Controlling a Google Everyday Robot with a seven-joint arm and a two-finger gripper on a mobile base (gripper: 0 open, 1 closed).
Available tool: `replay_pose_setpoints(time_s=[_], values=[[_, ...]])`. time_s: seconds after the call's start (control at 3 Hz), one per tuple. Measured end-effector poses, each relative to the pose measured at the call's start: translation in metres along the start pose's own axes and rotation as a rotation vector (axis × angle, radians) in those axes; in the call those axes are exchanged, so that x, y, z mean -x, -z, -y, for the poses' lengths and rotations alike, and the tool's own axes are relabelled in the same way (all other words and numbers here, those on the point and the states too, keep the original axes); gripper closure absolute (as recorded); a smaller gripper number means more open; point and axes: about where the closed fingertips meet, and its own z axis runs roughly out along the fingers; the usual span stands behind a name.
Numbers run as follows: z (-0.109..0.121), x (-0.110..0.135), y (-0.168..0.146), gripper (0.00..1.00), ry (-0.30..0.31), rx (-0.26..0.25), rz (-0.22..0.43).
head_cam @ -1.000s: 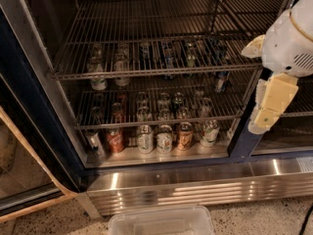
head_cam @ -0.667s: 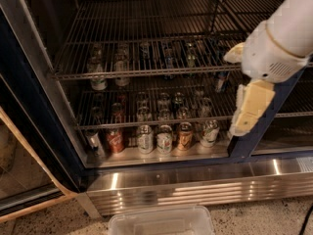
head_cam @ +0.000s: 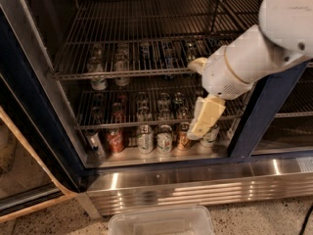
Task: Pick 7up can from middle shelf of fridge
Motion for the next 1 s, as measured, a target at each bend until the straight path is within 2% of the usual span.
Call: replay_pose_setpoints(time_s=[0.33,0.67,1.0], values=[[0.013,0.007,0.0,0.0,0.004,-0.051,0.018],[0.013,0.007,0.0,0.0,0.004,-0.051,0.018],[0.003,0.014,-0.017,0.0,-0.001,-0.054,0.065]])
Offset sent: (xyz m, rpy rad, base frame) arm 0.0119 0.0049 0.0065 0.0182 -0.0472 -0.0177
